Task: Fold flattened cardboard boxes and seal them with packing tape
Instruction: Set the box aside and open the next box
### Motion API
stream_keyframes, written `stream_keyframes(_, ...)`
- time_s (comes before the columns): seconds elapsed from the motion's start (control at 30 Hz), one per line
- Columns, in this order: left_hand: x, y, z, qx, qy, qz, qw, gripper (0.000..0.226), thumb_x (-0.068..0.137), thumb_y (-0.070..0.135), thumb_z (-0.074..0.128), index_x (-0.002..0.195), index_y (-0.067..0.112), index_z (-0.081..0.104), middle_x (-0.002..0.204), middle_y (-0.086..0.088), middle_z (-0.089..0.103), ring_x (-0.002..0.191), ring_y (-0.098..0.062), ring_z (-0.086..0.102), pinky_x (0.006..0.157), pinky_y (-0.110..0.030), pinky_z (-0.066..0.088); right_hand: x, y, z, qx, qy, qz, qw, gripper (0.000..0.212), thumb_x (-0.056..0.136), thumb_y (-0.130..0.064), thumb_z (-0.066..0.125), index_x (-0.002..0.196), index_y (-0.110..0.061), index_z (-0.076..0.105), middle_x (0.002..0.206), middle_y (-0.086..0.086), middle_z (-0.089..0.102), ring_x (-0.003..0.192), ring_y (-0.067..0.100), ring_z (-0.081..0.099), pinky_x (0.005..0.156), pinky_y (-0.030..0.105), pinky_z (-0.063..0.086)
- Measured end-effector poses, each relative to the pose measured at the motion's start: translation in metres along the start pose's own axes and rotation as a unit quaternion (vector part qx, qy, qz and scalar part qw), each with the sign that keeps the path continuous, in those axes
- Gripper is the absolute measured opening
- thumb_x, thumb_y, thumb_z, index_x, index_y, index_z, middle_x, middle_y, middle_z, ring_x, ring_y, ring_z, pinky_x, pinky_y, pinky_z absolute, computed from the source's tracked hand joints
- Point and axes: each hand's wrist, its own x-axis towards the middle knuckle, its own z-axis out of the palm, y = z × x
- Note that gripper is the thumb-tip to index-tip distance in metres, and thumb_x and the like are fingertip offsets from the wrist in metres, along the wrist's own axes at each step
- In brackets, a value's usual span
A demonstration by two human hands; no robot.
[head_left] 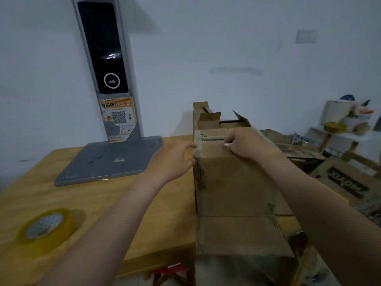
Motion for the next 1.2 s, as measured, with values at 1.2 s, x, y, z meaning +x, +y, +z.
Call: stream_keyframes(1.2,-0.003,0.027,0.063,-0.243,-0.002,-0.140,0.960,0.081,0.096,0.039,0.068,0.161,0.030,0.021,0.160,0.003,0.039,0.143,-0.026,0.042,0.109,-0.045,0.042,-0.064,0.078,0.014,0.198,0.164,0.125,0.958,0.033,0.110,-0.033,0.032,0.127,-0.011,0.049,0.109,0.013,0.058,0.102,0.032,0.055,0.076,0.037,0.037)
